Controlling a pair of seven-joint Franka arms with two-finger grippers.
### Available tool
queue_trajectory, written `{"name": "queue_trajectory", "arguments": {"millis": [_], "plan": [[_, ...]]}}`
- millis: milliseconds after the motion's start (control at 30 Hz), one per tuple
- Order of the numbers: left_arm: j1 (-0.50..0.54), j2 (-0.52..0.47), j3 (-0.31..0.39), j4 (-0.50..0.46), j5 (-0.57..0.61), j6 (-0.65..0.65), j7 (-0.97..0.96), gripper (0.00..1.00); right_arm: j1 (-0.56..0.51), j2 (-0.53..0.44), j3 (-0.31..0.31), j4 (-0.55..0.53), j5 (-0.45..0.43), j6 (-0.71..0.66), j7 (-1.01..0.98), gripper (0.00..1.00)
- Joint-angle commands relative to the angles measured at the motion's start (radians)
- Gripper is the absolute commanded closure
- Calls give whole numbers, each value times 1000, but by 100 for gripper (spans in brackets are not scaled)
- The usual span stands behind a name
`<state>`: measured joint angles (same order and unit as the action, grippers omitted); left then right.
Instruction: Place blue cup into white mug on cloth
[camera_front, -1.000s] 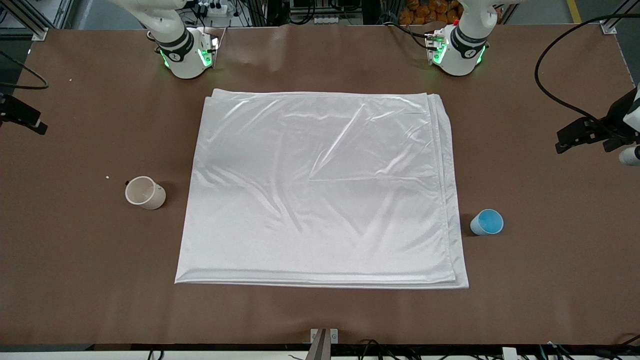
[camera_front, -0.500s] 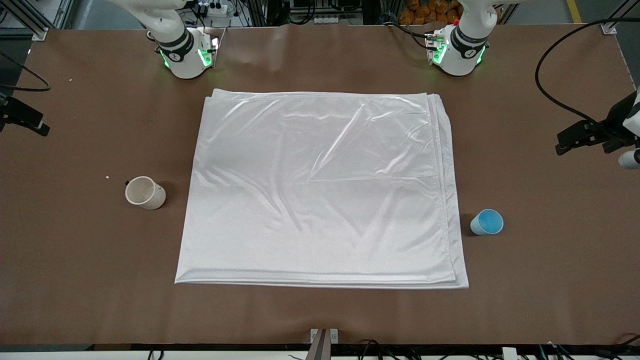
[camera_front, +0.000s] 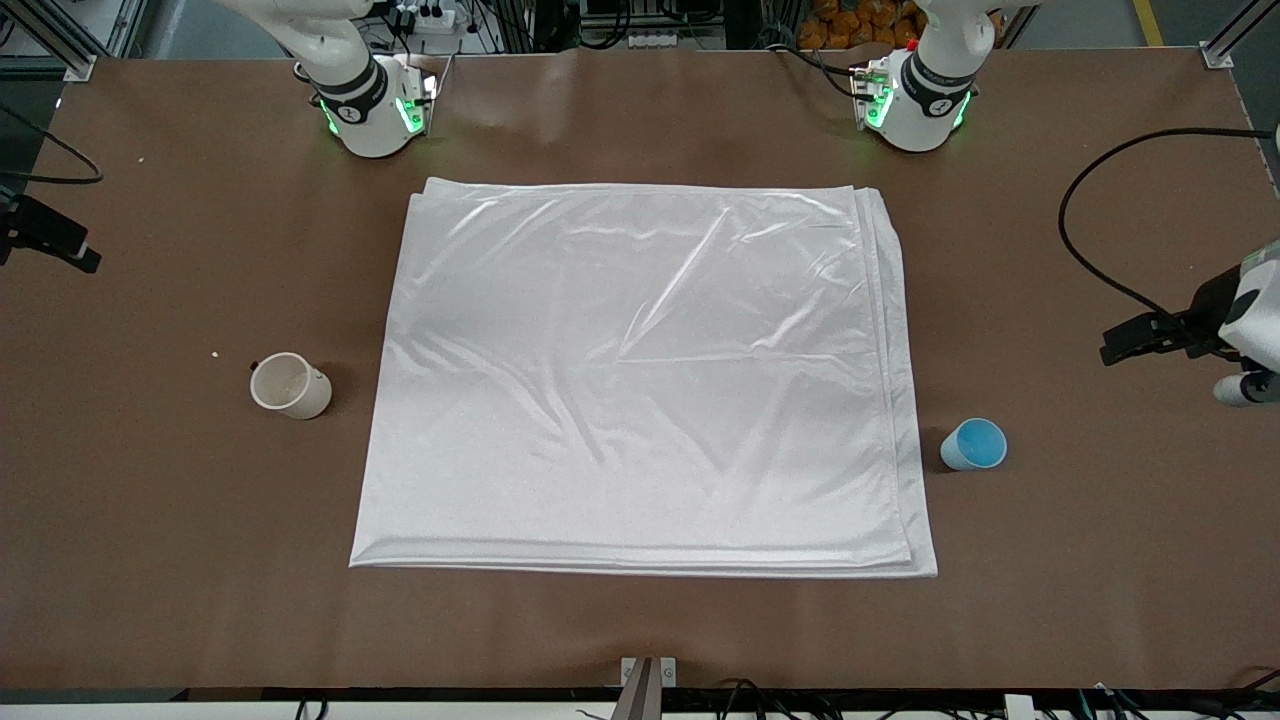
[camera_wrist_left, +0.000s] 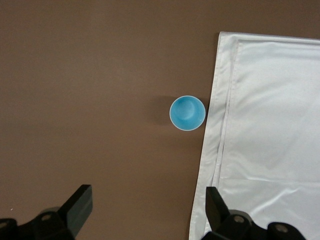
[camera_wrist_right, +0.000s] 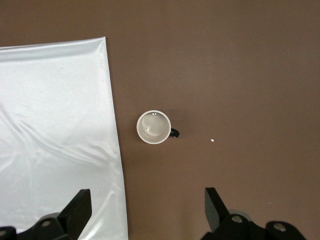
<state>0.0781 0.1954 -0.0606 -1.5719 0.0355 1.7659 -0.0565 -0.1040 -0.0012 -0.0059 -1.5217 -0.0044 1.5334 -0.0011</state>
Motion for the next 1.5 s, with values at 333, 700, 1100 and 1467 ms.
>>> {"name": "queue_trajectory", "arguments": {"millis": [333,700,1100,1467], "plan": [[0,-11,-5,-365,-16,470,-6,0,9,15,-6,14,4,-12,6,0],[0,136,-5,-369,-16,610,-9,0,4,12,-6,-21,12,-1,3,0],[-14,219,-7,-347,-17,662,-19,0,-5,-16,-11,-164,4,108,-140,0],[-11,260,-8,-324,-16,665,-16,0,-57,-8,-11,-252,12,154,-424,0]]}}
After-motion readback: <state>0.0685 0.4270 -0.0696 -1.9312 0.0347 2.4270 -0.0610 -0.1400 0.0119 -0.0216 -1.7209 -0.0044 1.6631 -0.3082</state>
